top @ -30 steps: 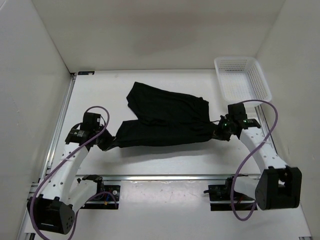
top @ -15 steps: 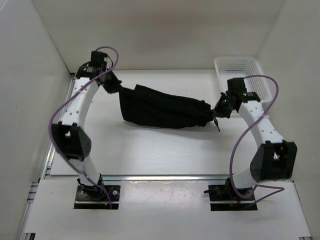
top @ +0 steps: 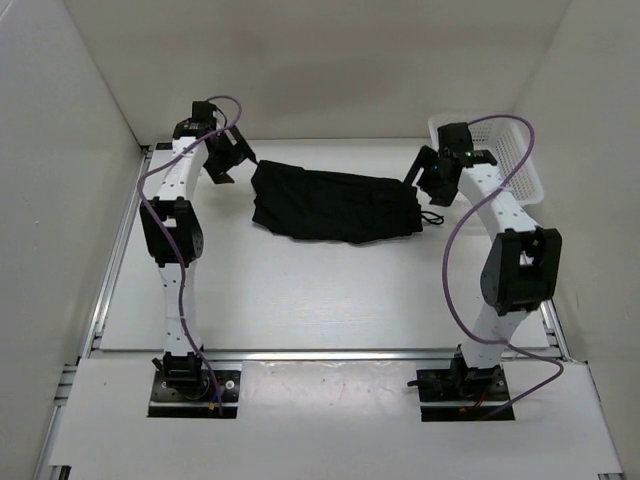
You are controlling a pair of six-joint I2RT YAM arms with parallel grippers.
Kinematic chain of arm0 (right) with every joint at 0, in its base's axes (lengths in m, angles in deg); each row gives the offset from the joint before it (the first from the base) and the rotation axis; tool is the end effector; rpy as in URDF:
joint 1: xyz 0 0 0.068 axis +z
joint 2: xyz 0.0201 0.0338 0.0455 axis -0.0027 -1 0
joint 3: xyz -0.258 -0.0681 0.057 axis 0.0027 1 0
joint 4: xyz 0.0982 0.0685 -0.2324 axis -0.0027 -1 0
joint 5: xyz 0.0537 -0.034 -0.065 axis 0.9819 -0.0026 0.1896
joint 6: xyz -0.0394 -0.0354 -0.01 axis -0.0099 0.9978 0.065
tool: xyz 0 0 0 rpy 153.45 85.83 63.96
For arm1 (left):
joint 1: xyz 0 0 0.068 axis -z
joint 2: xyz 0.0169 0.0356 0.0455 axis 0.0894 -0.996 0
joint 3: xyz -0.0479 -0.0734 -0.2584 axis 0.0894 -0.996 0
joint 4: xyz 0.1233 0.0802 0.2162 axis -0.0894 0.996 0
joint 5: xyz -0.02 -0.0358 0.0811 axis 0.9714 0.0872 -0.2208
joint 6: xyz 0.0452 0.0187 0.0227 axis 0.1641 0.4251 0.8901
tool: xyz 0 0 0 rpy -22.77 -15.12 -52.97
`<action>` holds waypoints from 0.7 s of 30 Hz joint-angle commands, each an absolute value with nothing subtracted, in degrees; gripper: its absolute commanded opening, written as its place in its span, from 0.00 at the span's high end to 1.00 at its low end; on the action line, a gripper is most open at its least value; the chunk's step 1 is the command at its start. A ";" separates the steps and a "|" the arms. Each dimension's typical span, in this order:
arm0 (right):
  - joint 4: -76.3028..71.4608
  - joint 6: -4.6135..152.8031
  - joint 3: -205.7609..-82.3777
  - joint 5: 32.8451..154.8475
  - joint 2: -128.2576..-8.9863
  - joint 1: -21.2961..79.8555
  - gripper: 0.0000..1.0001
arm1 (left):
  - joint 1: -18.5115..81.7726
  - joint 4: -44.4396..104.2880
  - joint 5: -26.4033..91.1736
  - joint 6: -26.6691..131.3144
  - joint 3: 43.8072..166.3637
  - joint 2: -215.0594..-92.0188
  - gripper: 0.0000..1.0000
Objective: Fold and stack the shorts
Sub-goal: Fold the shorts
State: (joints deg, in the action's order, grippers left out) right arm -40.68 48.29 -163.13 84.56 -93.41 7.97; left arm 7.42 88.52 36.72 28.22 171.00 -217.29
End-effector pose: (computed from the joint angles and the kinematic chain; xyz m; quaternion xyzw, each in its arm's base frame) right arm 0.4109 0.0553 0.2949 0.2066 0.9167 0.1055 0.3253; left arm 0.5234 -0.0285 0.2498 -0.2448 0.9230 -0.1899 0.2282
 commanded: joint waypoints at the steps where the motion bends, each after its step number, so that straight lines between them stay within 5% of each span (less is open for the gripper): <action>1: -39.89 48.04 -154.95 82.95 -86.25 8.94 0.17 | 7.94 87.04 36.34 34.10 162.94 -203.49 0.02; 4: -38.31 46.81 -146.15 84.00 -83.44 8.94 0.20 | 8.55 87.05 37.75 35.95 151.42 -199.70 0.14; 11: -33.64 43.03 -142.60 91.91 -86.14 7.89 0.03 | 12.15 86.52 41.17 36.57 140.68 -203.10 0.05; 16: -31.01 41.62 -145.95 93.23 -92.38 7.89 0.04 | 12.69 85.38 39.50 34.82 139.62 -206.53 0.21; 21: -30.48 41.09 -149.73 92.71 -99.94 8.41 0.12 | 12.69 84.85 38.19 34.20 143.39 -210.22 0.25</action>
